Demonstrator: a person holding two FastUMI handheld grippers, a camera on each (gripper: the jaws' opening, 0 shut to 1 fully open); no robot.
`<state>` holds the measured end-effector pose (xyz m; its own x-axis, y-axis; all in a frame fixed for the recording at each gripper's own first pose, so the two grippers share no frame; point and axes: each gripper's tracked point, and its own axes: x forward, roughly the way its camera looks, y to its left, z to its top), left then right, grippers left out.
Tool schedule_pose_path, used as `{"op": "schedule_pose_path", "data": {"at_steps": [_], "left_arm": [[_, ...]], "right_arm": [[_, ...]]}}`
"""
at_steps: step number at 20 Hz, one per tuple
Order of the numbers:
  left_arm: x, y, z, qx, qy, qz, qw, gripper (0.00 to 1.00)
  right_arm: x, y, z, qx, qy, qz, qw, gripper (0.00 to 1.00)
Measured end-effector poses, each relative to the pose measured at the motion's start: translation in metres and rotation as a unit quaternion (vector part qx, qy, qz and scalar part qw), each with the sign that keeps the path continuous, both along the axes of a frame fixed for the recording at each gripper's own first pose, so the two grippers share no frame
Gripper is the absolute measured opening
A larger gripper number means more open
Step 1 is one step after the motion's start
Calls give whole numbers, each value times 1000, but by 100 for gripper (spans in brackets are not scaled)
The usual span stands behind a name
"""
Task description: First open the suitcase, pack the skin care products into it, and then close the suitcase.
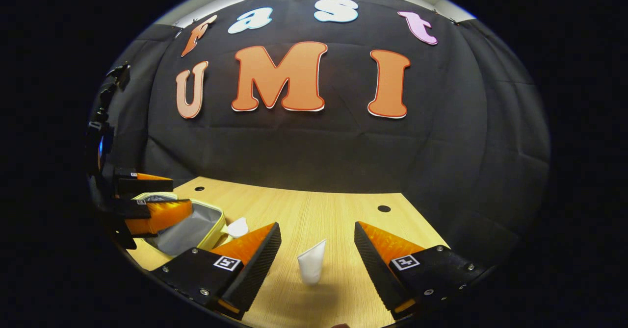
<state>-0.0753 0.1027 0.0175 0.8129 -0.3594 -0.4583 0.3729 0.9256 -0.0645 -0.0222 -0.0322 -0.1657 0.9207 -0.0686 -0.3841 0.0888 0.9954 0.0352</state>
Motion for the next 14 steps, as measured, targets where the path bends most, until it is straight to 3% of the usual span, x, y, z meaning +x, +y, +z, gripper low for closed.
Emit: {"op": "schedule_pose_path", "data": {"at_steps": [8,14], "left_arm": [[-20,-67,-61,15,62,-70,996,100],[-27,-87,-98,17,114,-82,990,100]], "right_arm": [[-5,-5,-27,5,35,5,999,96],[-7,-7,-46,7,58,10,998,96]]}}
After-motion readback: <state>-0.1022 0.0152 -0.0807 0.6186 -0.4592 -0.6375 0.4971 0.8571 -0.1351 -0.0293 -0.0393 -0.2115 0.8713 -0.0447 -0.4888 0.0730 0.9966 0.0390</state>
